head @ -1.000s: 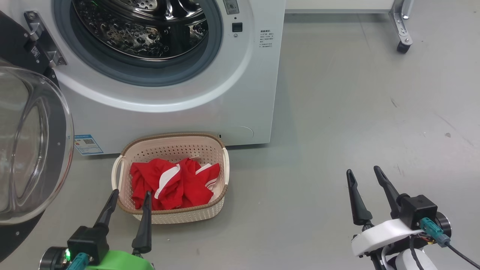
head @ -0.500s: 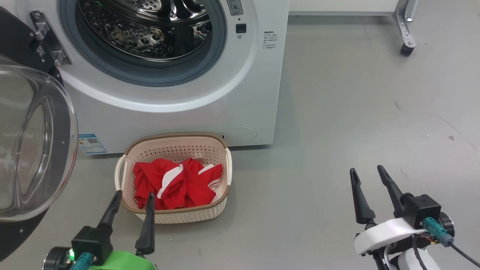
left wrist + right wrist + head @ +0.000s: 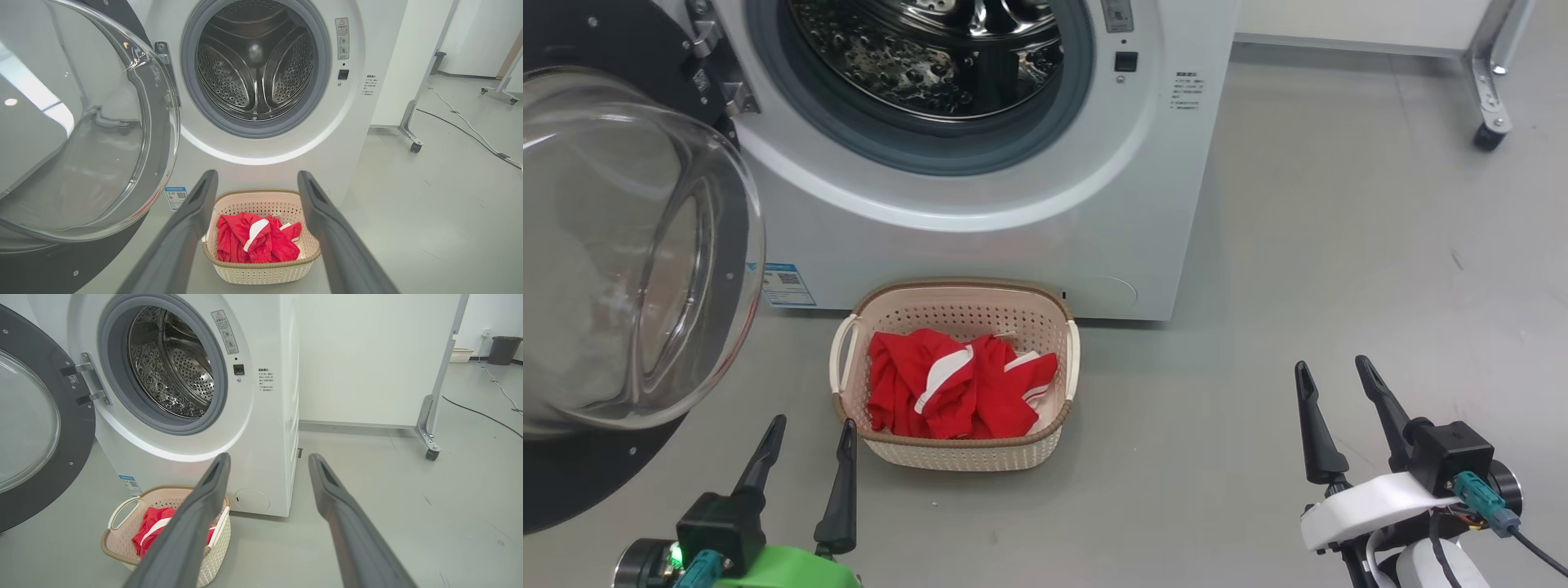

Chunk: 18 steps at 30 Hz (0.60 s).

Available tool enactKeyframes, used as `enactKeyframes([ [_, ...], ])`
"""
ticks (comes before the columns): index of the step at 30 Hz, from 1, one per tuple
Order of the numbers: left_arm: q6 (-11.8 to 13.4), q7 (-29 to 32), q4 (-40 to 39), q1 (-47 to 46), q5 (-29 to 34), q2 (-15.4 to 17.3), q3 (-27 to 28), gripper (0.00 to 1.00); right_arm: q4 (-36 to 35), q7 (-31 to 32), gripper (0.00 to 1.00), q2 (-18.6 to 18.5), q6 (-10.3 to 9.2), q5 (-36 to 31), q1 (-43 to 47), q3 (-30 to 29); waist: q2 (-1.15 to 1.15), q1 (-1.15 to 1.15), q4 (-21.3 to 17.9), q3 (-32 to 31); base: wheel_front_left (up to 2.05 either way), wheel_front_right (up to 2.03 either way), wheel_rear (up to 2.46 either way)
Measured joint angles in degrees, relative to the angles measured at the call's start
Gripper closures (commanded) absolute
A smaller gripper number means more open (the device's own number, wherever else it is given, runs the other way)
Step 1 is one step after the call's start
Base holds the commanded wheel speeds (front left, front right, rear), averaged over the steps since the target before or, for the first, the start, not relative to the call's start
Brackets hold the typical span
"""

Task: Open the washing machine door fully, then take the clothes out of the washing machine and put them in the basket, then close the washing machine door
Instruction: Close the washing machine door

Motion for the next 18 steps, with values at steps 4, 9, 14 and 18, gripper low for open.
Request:
enactKeyframes([
  [4, 0.0, 0.0, 0.6, 0.0, 0.2, 0.0, 0.4, 0.00, 0.0, 0.0, 0.00, 0.0, 0.07, -0.1, 0.2, 0.1, 0.00, 0.00, 2.6, -0.4, 0.00, 0.00, 0.00],
  [9, 0.3, 0.0, 1.0, 0.0, 0.2, 0.0, 0.7, 0.00, 0.3, 0.0, 0.00, 0.0, 0.15, -0.1, 0.9, 0.1, 0.00, 0.00, 6.1, -0.9, 0.00, 0.00, 0.00],
  [14, 0.5, 0.0, 1.4, 0.0, 0.5, 0.0, 1.1, 0.00, 0.5, 0.0, 0.00, 0.0, 0.51, -0.1, 1.7, 0.2, 0.00, 0.00, 9.9, -1.6, 0.00, 0.00, 0.00],
  [18, 0.6, 0.0, 1.6, 0.1, 0.5, 0.0, 1.4, 0.00, 0.5, 0.0, 0.00, 0.1, 0.53, -0.1, 1.9, 0.6, 0.00, 0.00, 12.9, -2.1, 0.00, 0.00, 0.00],
])
